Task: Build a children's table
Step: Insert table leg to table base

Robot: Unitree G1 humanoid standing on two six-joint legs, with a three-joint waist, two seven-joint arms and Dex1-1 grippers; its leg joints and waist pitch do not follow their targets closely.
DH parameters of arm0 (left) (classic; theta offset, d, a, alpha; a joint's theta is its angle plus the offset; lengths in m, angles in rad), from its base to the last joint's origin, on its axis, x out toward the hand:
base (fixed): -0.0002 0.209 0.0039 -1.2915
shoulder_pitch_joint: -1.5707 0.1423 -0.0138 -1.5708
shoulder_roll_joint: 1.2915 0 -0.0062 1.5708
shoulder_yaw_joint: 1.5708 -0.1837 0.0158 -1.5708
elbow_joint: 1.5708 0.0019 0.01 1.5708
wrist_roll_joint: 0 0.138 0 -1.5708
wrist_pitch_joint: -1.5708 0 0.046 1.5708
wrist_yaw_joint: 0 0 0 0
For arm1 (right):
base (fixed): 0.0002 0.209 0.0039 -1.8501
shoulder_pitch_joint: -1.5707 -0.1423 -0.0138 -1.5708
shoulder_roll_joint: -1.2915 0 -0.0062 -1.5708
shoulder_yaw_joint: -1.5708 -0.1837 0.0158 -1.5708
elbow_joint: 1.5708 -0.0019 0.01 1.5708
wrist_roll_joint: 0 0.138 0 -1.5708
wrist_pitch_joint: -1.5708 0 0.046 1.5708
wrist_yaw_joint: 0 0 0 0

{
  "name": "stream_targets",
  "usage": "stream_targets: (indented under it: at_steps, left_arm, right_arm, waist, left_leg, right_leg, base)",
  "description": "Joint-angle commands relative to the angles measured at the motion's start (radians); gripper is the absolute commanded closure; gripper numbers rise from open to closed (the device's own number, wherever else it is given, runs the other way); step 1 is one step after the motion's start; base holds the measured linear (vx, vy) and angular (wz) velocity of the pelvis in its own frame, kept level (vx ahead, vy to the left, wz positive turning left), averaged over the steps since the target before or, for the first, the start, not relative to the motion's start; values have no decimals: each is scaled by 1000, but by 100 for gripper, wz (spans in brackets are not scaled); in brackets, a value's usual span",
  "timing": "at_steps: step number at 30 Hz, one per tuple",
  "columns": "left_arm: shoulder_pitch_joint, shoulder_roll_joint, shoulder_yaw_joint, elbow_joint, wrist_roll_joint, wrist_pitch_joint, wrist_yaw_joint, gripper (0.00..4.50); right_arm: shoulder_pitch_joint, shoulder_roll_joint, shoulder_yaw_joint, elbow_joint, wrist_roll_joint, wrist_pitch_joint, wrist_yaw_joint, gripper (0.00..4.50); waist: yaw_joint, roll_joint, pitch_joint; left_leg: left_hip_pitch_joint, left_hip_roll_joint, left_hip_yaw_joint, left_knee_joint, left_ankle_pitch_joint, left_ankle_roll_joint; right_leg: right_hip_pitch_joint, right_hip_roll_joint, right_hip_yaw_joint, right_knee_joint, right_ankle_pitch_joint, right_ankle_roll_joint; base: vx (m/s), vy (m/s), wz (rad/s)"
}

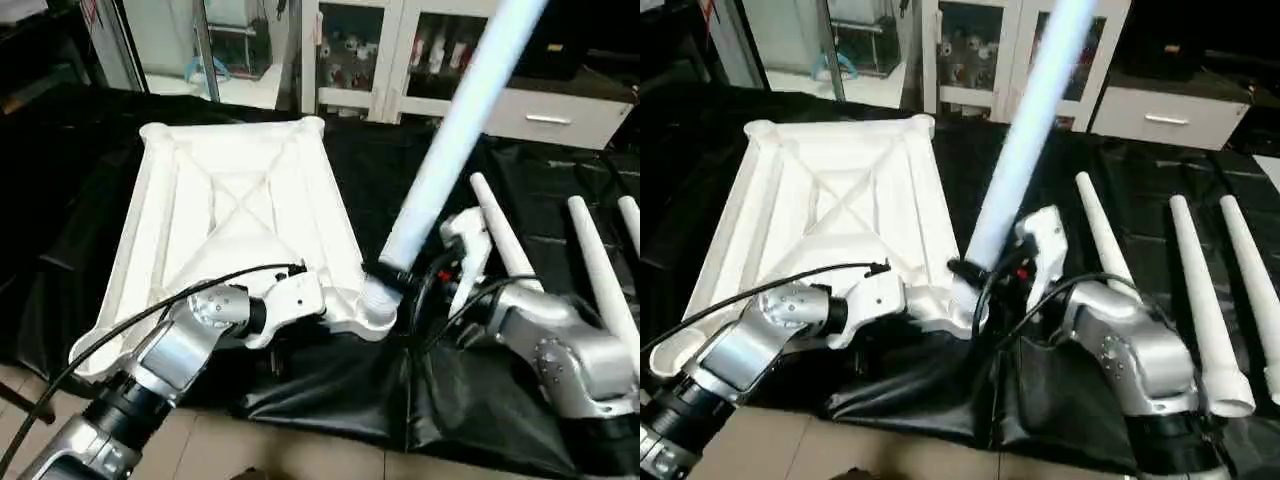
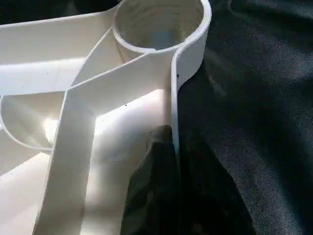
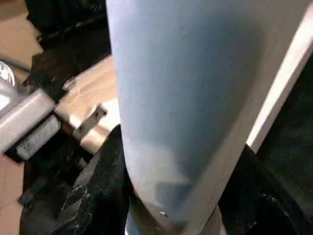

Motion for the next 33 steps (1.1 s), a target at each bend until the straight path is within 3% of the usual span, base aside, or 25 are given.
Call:
stream_targets:
  at_steps: [1, 12, 17, 23, 27, 33]
  left_arm:
    - [-14, -14, 13, 2, -16, -27, 13, 450]
    - [-18, -6, 4, -1, -14, -30, -18, 450]
    - [-22, -7, 5, 4, -13, -28, -21, 450]
    - [-28, -9, 8, 22, -13, -31, -20, 450]
    - [-39, -16, 17, 38, -13, -32, -8, 450]
    - [-49, -23, 26, 55, -13, -34, 2, 450]
  right_arm:
    - [-16, 0, 15, 23, -25, -20, 3, 261]
    - [-65, 41, 48, 174, -89, -108, 8, 261]
    - [-61, 35, 61, 191, -95, -106, 30, 261]
    - [-24, 22, 84, 209, -106, -100, 70, 262]
    - [3, 38, 62, 236, -122, -136, 36, 262]
    - [51, 81, -2, 242, -100, -193, -23, 262]
  waist:
    - [4, -21, -64]
    - [1, -21, -63]
    - [-1, -20, -62]
    - [1, -19, -65]
    - [3, -20, -63]
    - [2, -18, -59]
  left_leg:
    - [18, 103, -34, -82, -102, 53]
    - [19, 105, -34, -85, -122, 45]
    - [20, 106, -35, -87, -147, 35]
    - [21, 106, -33, -85, -134, 40]
    - [20, 107, -33, -86, -146, 38]
    - [27, 110, -36, -95, -232, 4]
  right_leg:
    - [41, -103, 39, -71, -129, -234]
    - [41, -102, 39, -72, -137, -237]
    - [41, -102, 40, -74, -162, -235]
    - [41, -101, 41, -72, -131, -240]
    - [40, -103, 41, -75, -142, -240]
    - [33, -104, 43, -85, -252, -218]
  base:
    - [0, 0, 0]
    - [0, 0, 0]
    - [0, 0, 0]
    - [0, 0, 0]
    - [0, 0, 0]
    - [0, 0, 0]
